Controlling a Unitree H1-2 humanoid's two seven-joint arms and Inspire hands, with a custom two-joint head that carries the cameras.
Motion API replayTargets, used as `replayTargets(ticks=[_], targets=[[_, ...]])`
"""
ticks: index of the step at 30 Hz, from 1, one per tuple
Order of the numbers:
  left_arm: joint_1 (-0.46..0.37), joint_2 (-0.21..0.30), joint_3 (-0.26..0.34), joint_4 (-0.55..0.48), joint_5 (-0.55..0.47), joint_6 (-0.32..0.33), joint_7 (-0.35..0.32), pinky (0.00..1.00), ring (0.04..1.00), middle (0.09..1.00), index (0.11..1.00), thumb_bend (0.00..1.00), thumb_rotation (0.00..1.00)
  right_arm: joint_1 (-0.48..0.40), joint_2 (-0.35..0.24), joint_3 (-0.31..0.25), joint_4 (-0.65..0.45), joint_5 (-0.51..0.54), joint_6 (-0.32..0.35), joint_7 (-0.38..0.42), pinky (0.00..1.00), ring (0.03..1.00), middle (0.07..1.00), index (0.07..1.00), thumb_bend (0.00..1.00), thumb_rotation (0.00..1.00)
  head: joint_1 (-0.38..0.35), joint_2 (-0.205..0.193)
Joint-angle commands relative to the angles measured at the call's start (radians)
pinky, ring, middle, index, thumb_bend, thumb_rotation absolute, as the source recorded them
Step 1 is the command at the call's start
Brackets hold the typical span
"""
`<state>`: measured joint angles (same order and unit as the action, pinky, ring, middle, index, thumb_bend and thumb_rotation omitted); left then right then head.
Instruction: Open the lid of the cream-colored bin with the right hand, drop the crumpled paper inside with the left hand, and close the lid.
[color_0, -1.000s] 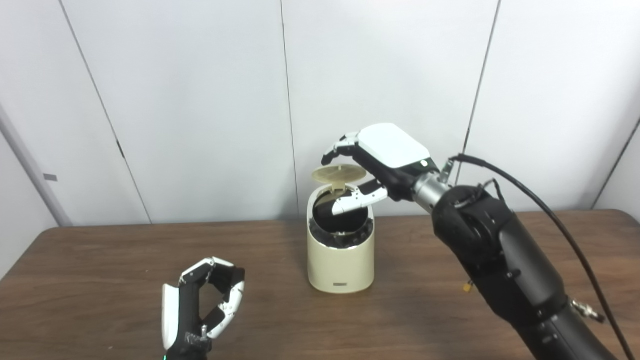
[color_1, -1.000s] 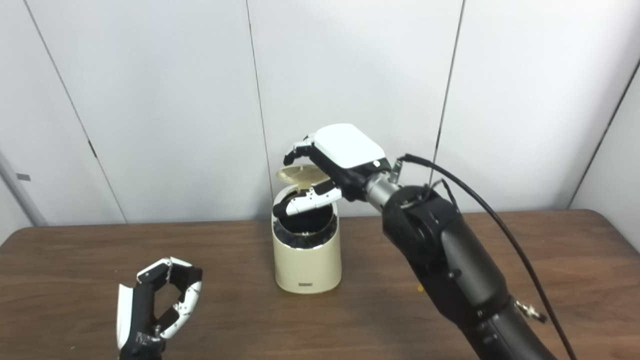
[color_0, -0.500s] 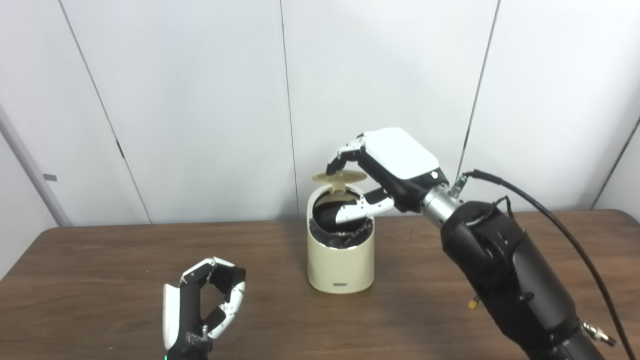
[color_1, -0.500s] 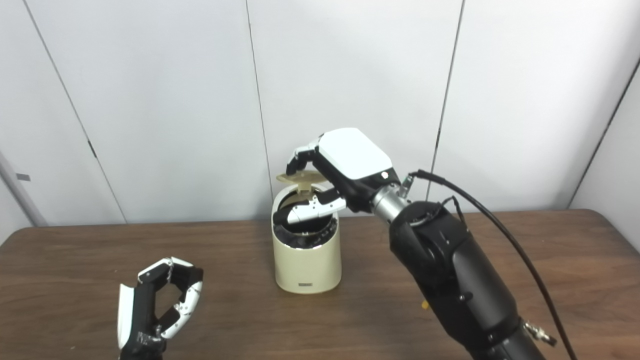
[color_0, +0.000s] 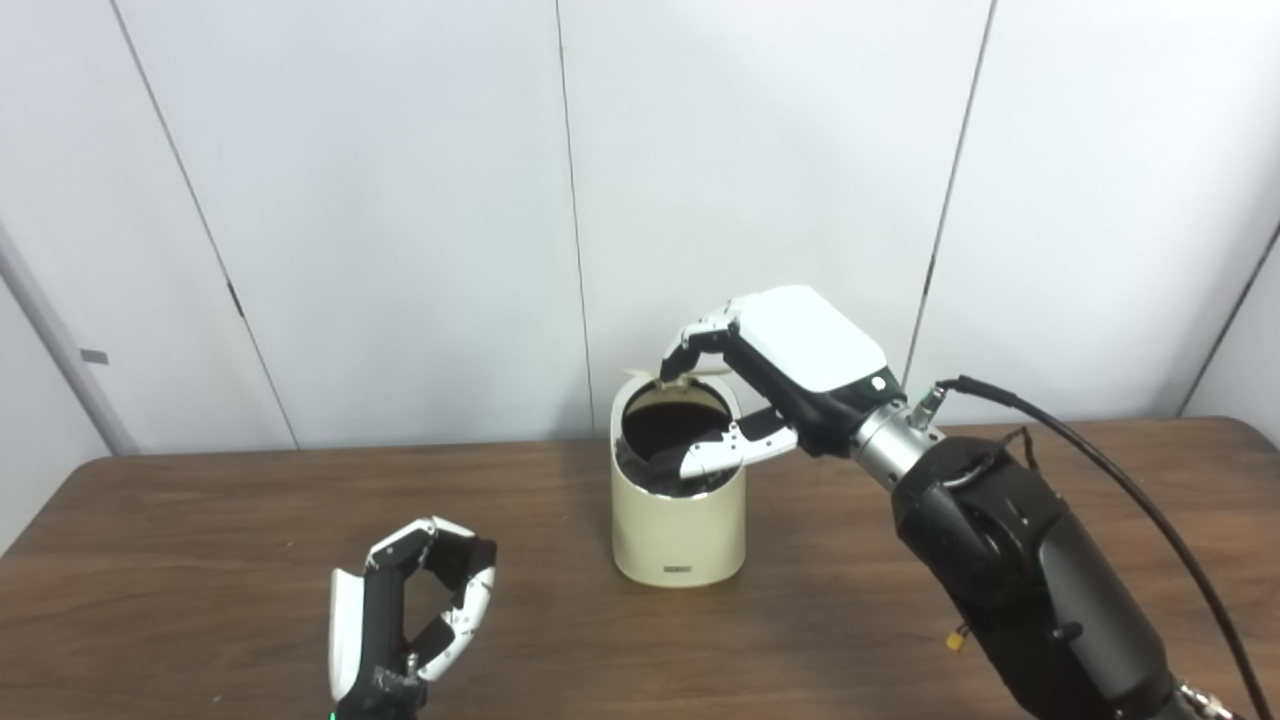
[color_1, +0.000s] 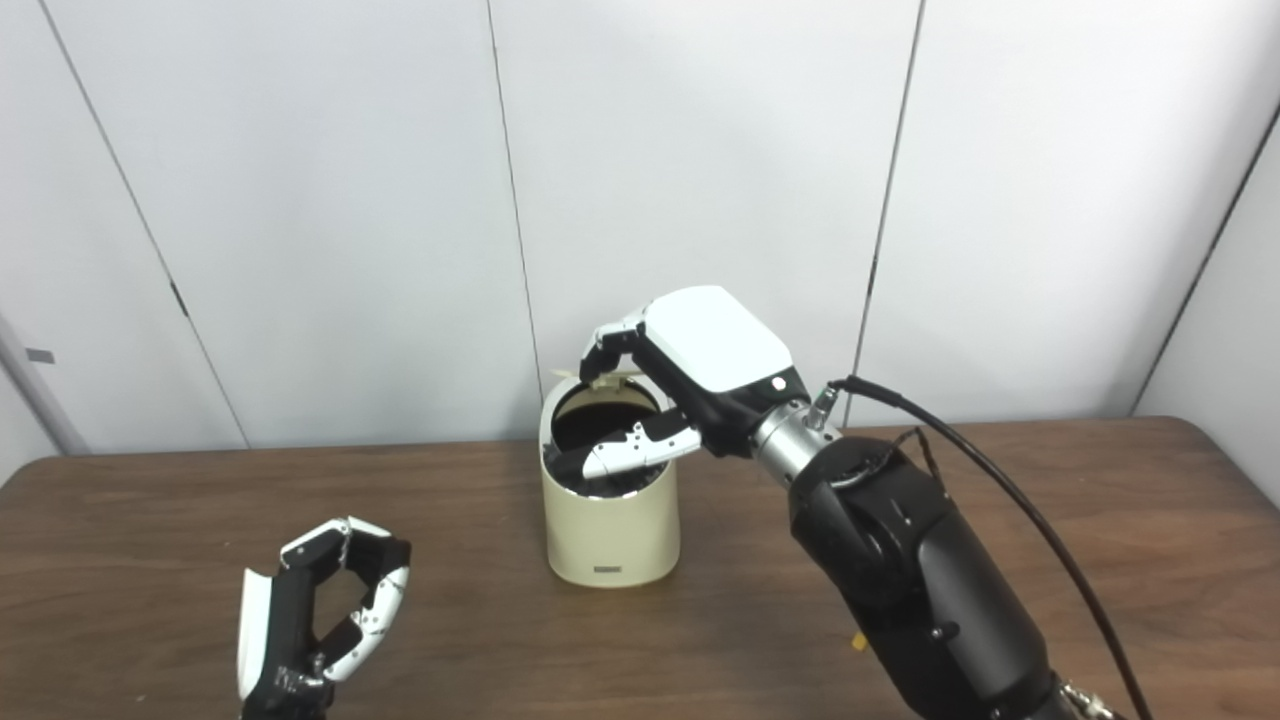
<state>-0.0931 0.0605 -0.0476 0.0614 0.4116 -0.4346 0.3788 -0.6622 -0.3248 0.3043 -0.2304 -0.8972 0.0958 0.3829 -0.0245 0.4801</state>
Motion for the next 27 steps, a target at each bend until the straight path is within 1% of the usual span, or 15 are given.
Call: replayTargets(ticks=[1,5,9,11,14,17,21,27], targets=[[0.068,-0.019,-0.005,0.007,-0.003,0.000,-0.010,0.31,0.364,0.403,0.397,0.26,0.23,-0.030,0.000,-0.019,-0.039,-0.008,0.024,0.017,0.78,0.776,0.669,0.633,0.87,0.89,0.001,0.010],[0.082,-0.025,0.000,-0.028,-0.008,0.024,-0.031,0.32,0.367,0.404,0.396,0.26,0.26,-0.021,0.010,-0.030,-0.055,0.012,0.069,0.062,0.83,0.805,0.693,0.651,0.85,0.87,0.006,0.020],[0.096,-0.030,0.005,-0.058,-0.008,0.044,-0.048,0.32,0.368,0.406,0.393,0.26,0.28,-0.005,0.020,-0.039,-0.042,0.038,0.069,0.050,0.82,0.814,0.699,0.658,0.85,0.85,0.009,0.032],[0.103,-0.032,0.006,-0.074,-0.005,0.057,-0.055,0.32,0.371,0.407,0.394,0.26,0.30,0.004,0.024,-0.043,-0.038,0.042,0.080,0.056,0.82,0.816,0.703,0.661,0.86,0.87,0.012,0.039],[0.111,-0.036,0.009,-0.094,0.001,0.067,-0.063,0.32,0.372,0.407,0.394,0.26,0.32,0.012,0.029,-0.046,-0.038,0.044,0.104,0.069,0.85,0.832,0.718,0.676,0.88,0.89,0.016,0.045],[0.120,-0.039,0.012,-0.108,-0.003,0.069,-0.071,0.32,0.373,0.408,0.394,0.26,0.30,0.019,0.029,-0.045,-0.034,0.046,0.124,0.077,0.85,0.842,0.732,0.683,0.87,0.91,0.019,0.053],[0.133,-0.048,0.013,-0.137,-0.003,0.086,-0.082,0.32,0.373,0.407,0.394,0.26,0.32,0.027,0.029,-0.044,-0.019,0.050,0.137,0.078,0.85,0.843,0.743,0.693,0.87,0.91,0.030,0.066],[0.147,-0.061,0.008,-0.172,0.001,0.104,-0.094,0.33,0.378,0.409,0.397,0.27,0.34,0.039,0.031,-0.031,0.017,0.049,0.138,0.071,0.82,0.836,0.747,0.717,0.87,0.90,0.037,0.081]])
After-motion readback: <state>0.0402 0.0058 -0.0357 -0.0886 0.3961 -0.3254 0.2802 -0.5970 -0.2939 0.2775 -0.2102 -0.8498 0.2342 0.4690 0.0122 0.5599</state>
